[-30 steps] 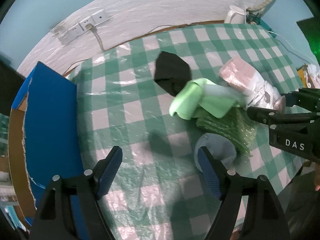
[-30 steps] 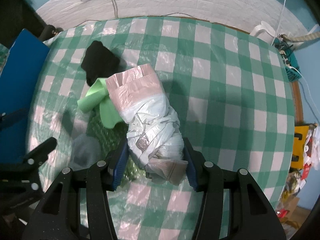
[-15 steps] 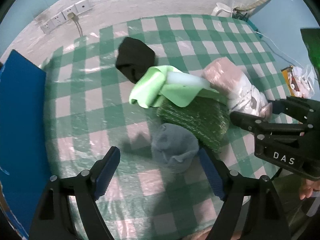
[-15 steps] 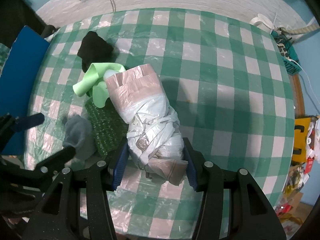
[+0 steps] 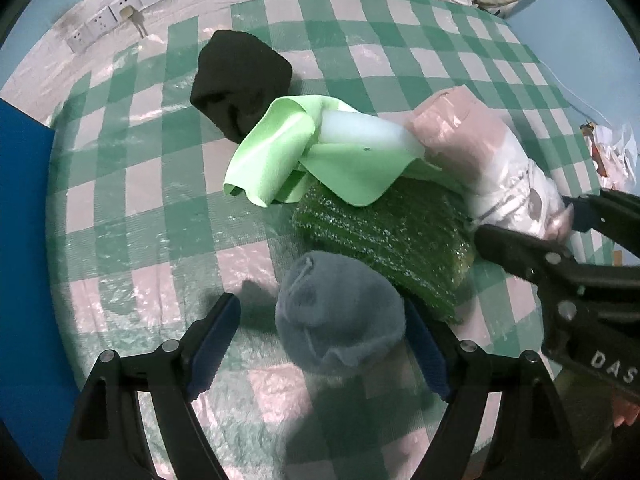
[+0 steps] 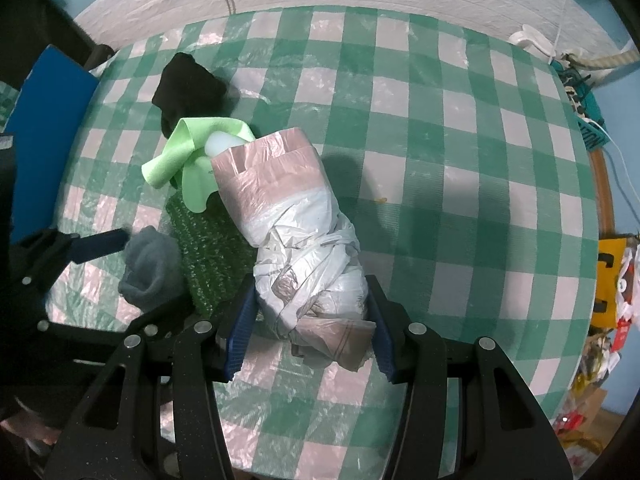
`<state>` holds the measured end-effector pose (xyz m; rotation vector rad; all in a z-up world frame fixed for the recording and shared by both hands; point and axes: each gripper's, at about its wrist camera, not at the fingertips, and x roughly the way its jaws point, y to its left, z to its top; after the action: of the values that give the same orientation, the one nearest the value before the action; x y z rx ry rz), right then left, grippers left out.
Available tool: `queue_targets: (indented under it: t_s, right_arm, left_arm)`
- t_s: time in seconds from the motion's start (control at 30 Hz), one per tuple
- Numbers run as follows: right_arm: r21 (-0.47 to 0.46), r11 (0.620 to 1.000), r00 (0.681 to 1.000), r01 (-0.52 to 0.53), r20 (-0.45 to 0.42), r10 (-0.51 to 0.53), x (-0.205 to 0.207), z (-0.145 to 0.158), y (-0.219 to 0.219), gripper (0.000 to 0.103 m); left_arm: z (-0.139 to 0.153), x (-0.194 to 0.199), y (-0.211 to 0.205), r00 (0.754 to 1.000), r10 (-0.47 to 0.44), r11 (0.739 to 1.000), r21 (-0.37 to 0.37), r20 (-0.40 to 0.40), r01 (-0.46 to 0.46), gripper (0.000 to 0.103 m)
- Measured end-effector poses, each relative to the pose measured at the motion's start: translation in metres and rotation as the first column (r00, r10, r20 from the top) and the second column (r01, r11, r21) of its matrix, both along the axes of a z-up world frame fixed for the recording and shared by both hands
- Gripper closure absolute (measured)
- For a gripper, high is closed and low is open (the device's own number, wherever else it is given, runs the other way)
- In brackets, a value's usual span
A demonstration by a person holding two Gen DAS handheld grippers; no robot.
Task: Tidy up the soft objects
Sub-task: 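Grasp the grey sock with the left tool while the right tool grasps the pink wrapped bag, then carry the grey sock and pink wrapped bag into the box and release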
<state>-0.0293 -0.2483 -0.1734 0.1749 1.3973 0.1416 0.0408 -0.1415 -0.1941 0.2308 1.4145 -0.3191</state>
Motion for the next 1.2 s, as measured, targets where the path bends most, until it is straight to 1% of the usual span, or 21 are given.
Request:
queue_targets:
  t_s: [0.03, 0.1, 0.13, 0.2, 0.23, 0.27, 0.3, 0.33, 0.37, 0.53, 0.77, 0.9, 1.2]
  right_arm:
    - [-0.001, 1.000, 1.000, 0.000, -0.001, 0.000, 0.004, -0.001, 0.003, 0.052]
    - [0.002, 1.000, 1.000, 0.000, 0.001, 0.000, 0.004, 0.000, 0.001, 0.051]
    - [0.002, 1.000, 1.000, 0.001, 0.002, -0.001, 0.005, 0.000, 0.001, 0.051]
    - [0.003, 1.000, 1.000, 0.002, 0.003, -0.002, 0.007, 0.000, 0.002, 0.051]
    - [0.002, 1.000, 1.000, 0.001, 0.004, -0.001, 0.008, 0.000, 0.003, 0.051]
    - [0.002, 1.000, 1.000, 0.000, 0.004, 0.000, 0.008, 0.001, 0.003, 0.051]
    - [0.001, 1.000, 1.000, -0.003, 0.006, 0.003, 0.010, 0.001, 0.006, 0.051]
    - [0.000, 1.000, 1.000, -0.005, 0.008, 0.005, 0.010, 0.001, 0.007, 0.051]
    - [-0.001, 1.000, 1.000, -0.009, 0.010, 0.009, 0.011, 0.003, 0.009, 0.051]
    - [0.002, 1.000, 0.999, -0.024, 0.025, 0.024, 0.013, 0.009, 0.018, 0.051]
    - [0.004, 0.999, 0.998, -0.040, 0.042, 0.039, 0.013, 0.018, 0.026, 0.051]
    - [0.011, 0.999, 0.997, -0.046, 0.060, 0.045, 0.014, 0.026, 0.030, 0.051]
    - [0.020, 0.997, 0.994, -0.069, 0.091, 0.067, 0.016, 0.043, 0.042, 0.052]
  left_arm:
    - [-0.002, 0.001, 0.000, 1.000, 0.005, 1.000, -0.003, -0.001, -0.005, 0.022]
    - [-0.004, 0.003, -0.001, 1.000, 0.010, 1.000, 0.005, -0.004, -0.010, 0.031]
    - [-0.004, 0.004, -0.001, 1.000, 0.010, 1.000, 0.007, -0.007, -0.010, 0.038]
    - [-0.004, 0.003, -0.003, 1.000, 0.001, 1.000, 0.009, 0.003, -0.001, 0.045]
    - [-0.004, 0.002, -0.004, 1.000, -0.006, 1.000, 0.005, 0.003, 0.006, 0.054]
    - [-0.005, 0.001, -0.006, 1.000, -0.013, 1.000, 0.008, 0.008, 0.013, 0.058]
    - [-0.004, 0.001, -0.005, 1.000, -0.019, 1.000, 0.011, 0.012, 0.018, 0.061]
    - [-0.003, 0.000, -0.003, 1.000, -0.024, 1.000, 0.012, 0.017, 0.024, 0.066]
    - [-0.002, -0.001, -0.002, 0.999, -0.026, 1.000, 0.011, 0.020, 0.026, 0.069]
    - [0.009, 0.001, 0.008, 0.999, -0.008, 1.000, 0.000, 0.045, 0.008, 0.073]
    - [0.029, -0.004, 0.025, 0.996, 0.008, 1.000, -0.002, 0.089, -0.007, 0.074]
    - [0.042, -0.007, 0.031, 0.993, 0.011, 1.000, 0.012, 0.121, -0.013, 0.074]
    - [0.059, -0.015, 0.051, 0.986, 0.008, 0.999, 0.042, 0.169, -0.015, 0.074]
